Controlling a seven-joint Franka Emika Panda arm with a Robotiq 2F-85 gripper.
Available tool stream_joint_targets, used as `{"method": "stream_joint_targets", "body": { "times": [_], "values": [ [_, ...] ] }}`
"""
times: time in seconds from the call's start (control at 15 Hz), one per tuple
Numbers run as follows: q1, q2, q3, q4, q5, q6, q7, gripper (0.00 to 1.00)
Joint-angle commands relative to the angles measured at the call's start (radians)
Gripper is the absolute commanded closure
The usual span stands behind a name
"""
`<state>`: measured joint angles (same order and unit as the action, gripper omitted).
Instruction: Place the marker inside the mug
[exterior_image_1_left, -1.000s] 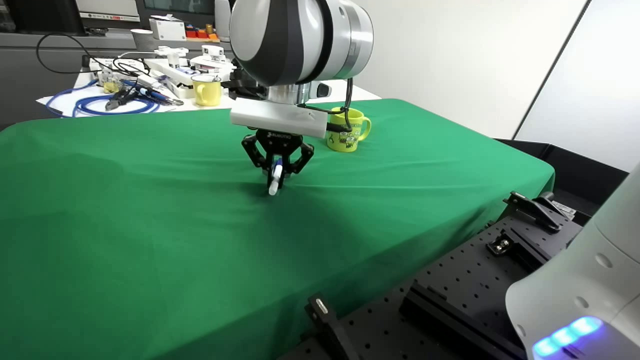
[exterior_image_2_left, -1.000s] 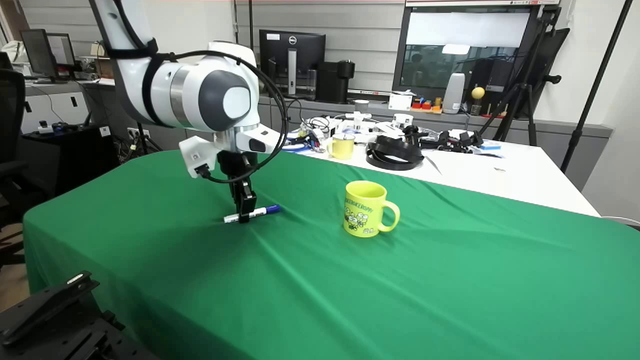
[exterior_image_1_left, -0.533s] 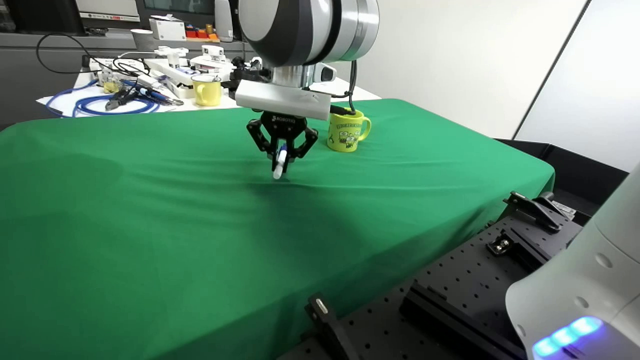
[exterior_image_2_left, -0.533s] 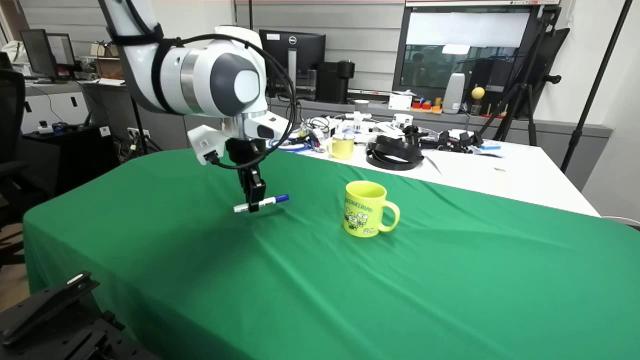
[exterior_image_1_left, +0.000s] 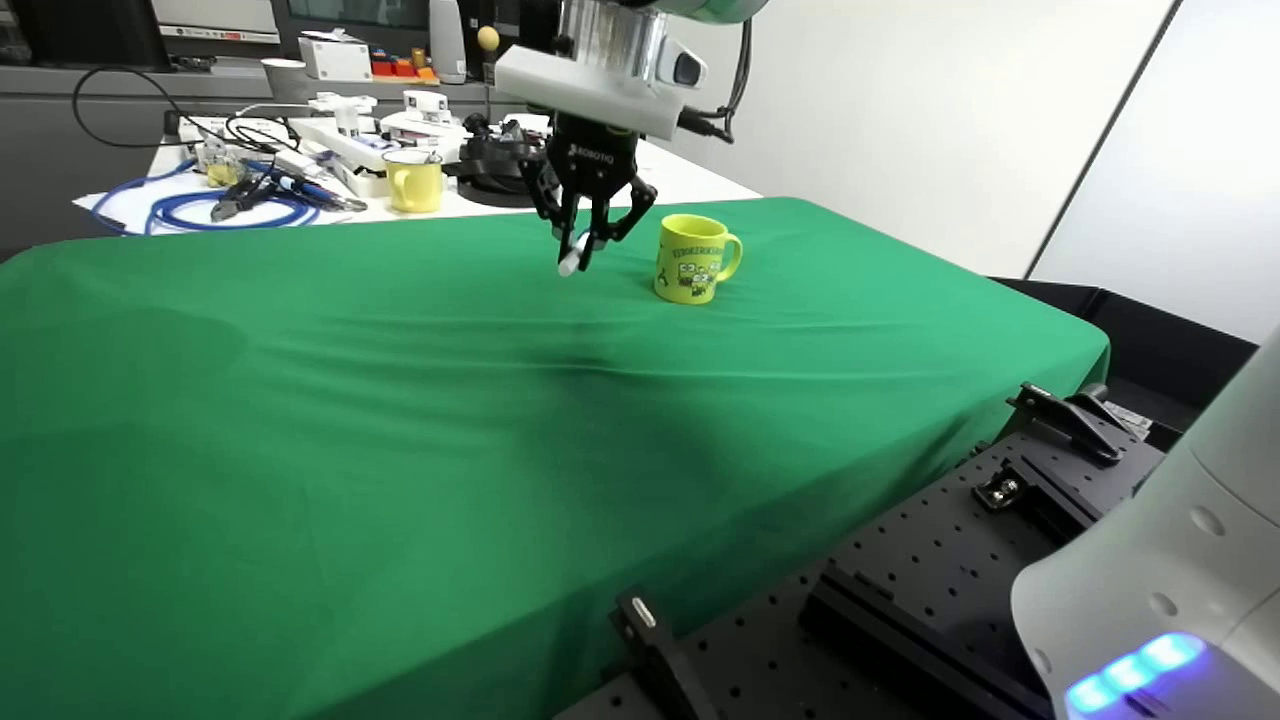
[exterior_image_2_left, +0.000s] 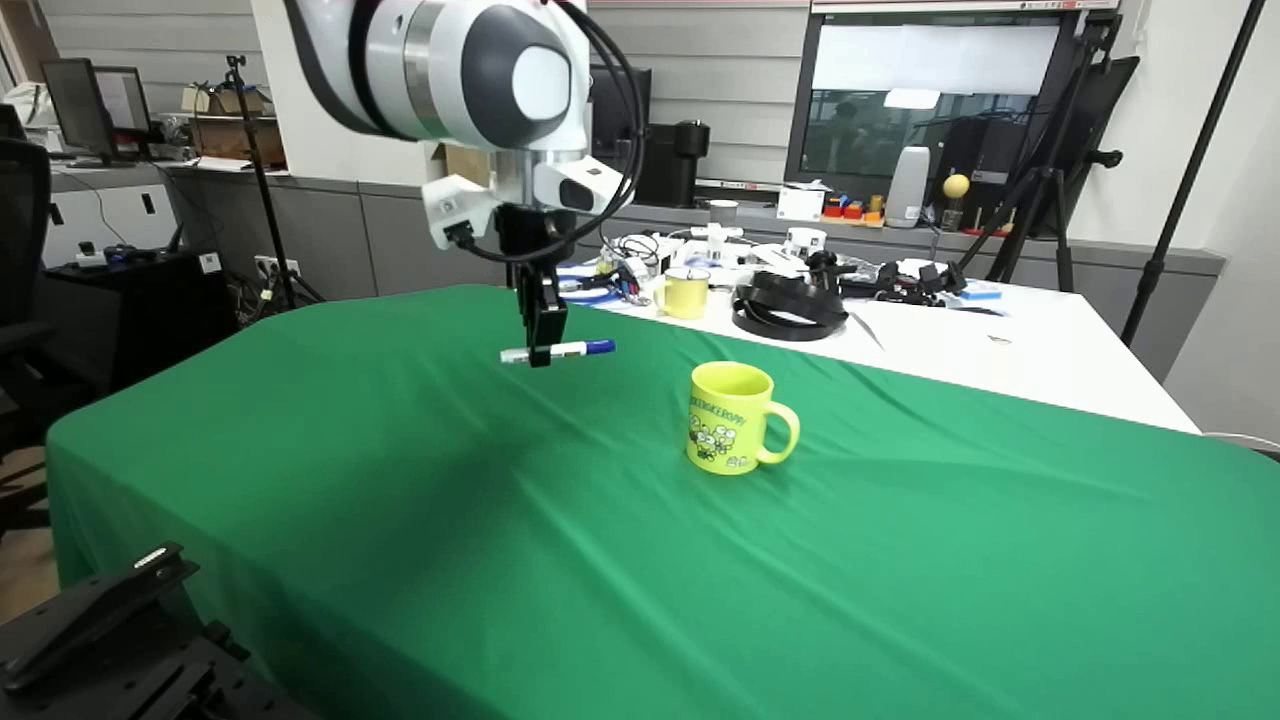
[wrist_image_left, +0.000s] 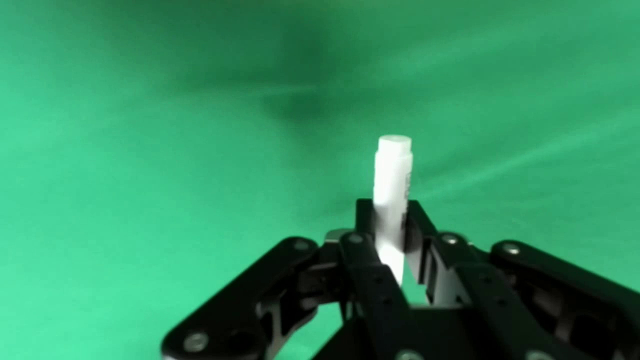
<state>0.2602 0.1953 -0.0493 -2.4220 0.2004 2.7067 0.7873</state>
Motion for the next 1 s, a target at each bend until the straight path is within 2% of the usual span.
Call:
{"method": "stream_joint_targets", "body": {
  "times": [0.0, 0.2, 0.4, 0.73, 0.93],
  "values": [
    [-0.129, -0.040, 0.060, 0.086, 0.182, -0.120, -0.080, 0.95],
    [-0.230, -0.019, 0.058, 0.188, 0.393, -0.249, -0.221, 0.95],
    [-0.314, 0.025, 0.026, 0.268, 0.564, -0.389, -0.335, 0.95],
    [-0.424, 0.098, -0.039, 0.324, 0.754, -0.627, -0.410, 0.95],
    [-0.494, 0.128, -0.094, 0.362, 0.819, -0.805, -0.421, 0.95]
  ]
}}
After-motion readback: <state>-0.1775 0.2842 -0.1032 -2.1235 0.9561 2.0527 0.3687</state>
